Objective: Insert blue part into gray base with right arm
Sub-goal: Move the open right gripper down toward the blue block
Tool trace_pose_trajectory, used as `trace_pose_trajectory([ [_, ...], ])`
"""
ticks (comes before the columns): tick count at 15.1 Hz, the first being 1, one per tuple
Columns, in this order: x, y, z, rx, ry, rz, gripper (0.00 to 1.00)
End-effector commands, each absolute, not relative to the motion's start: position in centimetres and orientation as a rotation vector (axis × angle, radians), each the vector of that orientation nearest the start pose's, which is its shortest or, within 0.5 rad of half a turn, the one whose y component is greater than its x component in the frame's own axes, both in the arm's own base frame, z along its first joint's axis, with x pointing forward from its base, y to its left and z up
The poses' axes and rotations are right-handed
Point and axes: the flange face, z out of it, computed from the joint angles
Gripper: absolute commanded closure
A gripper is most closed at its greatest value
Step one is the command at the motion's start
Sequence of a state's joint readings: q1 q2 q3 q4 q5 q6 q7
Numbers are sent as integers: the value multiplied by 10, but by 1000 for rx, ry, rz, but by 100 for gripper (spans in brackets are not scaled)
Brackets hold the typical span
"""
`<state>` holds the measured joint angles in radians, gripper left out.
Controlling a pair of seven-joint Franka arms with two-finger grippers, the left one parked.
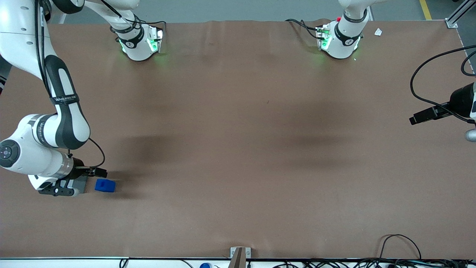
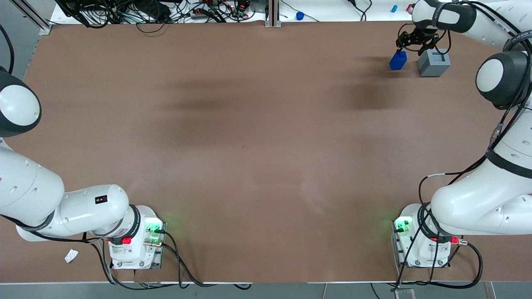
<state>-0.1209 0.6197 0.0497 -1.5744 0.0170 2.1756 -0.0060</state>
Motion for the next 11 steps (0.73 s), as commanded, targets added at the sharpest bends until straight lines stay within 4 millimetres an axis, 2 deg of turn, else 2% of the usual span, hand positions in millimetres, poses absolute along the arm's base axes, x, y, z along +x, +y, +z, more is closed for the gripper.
trace_pose_trajectory([
  [1,704,-56,263,-3089,149,-25,0],
  [3,706,-58,249,-3088,153,-35,0],
  [8,717,-55,234,-3085,149,-40,0],
  [10,721,-51,234,-3087,141,-49,1],
  [11,723,-48,234,-3088,161,-50,5],
])
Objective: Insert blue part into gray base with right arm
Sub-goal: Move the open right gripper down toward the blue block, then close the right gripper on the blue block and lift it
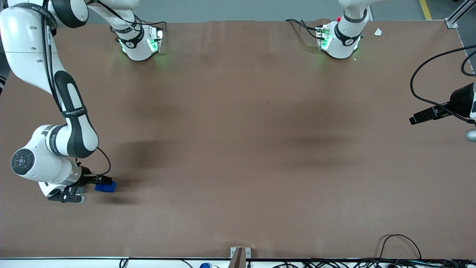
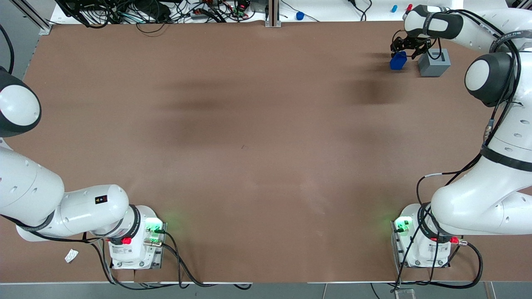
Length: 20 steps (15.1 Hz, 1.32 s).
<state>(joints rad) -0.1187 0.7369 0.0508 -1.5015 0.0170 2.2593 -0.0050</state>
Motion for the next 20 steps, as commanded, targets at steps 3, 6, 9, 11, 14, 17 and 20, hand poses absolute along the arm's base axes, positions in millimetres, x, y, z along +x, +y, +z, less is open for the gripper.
trace_pose_trajectory([
  [3,726,-42,236,-3088,196,-58,10],
  [6,725,-43,234,-3093,185,-54,13],
  [9,725,-49,234,-3095,188,-54,14],
  [11,725,-51,234,-3095,188,-54,14],
  [14,725,-52,234,-3095,190,-54,20],
  [17,725,-53,234,-3095,190,-52,30],
  [20,724,-55,231,-3098,164,-50,32],
])
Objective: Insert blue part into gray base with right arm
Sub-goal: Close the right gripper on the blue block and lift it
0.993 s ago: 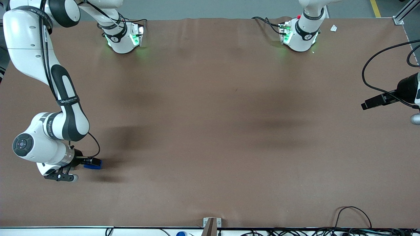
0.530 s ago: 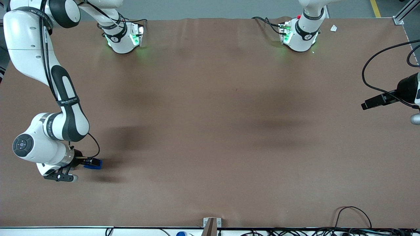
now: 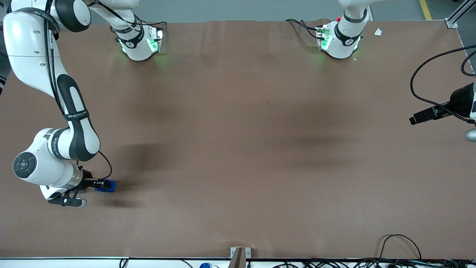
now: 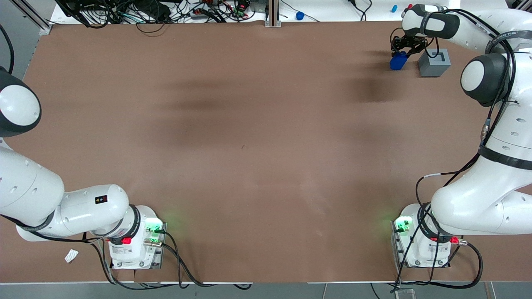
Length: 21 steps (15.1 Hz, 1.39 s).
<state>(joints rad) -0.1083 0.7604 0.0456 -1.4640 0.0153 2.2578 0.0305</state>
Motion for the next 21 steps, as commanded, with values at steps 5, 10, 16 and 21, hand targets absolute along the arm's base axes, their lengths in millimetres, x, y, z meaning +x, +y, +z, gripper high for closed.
trace_pose_trajectory([
  [5,724,-57,230,-3098,169,-48,34],
  [10,724,-57,230,-3098,159,-48,40],
  [16,724,-57,229,-3098,157,-46,48],
  [21,724,-59,231,-3098,159,-48,67],
])
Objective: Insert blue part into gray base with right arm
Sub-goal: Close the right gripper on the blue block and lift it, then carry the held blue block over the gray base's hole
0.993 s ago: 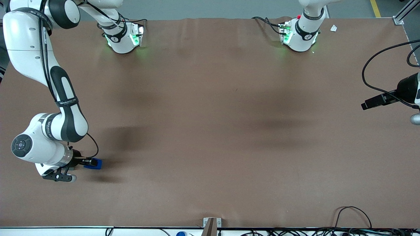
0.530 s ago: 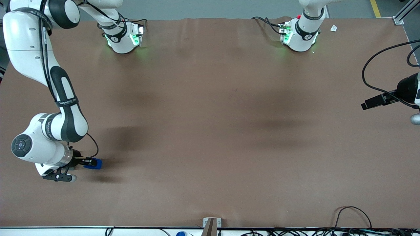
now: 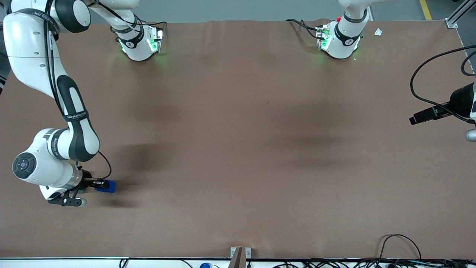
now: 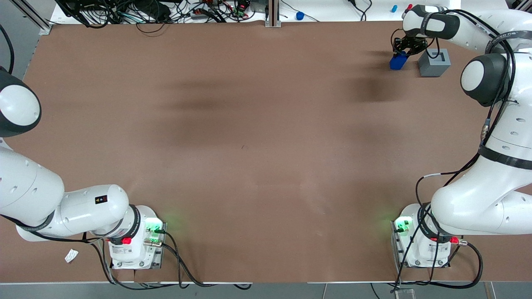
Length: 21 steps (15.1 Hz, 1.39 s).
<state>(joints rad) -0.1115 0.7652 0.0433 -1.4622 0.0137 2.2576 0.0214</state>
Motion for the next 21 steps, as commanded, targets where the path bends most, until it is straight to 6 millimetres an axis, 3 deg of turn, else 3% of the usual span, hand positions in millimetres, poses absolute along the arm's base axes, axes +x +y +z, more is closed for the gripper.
trace_pose_trajectory([
  [1,723,-64,232,-3095,170,-42,74],
  [3,724,-65,237,-3094,174,-49,99],
  [7,730,-65,254,-3085,156,-31,100],
  [15,726,-92,284,-3056,208,161,100],
  [21,724,-111,326,-3044,222,231,100],
])
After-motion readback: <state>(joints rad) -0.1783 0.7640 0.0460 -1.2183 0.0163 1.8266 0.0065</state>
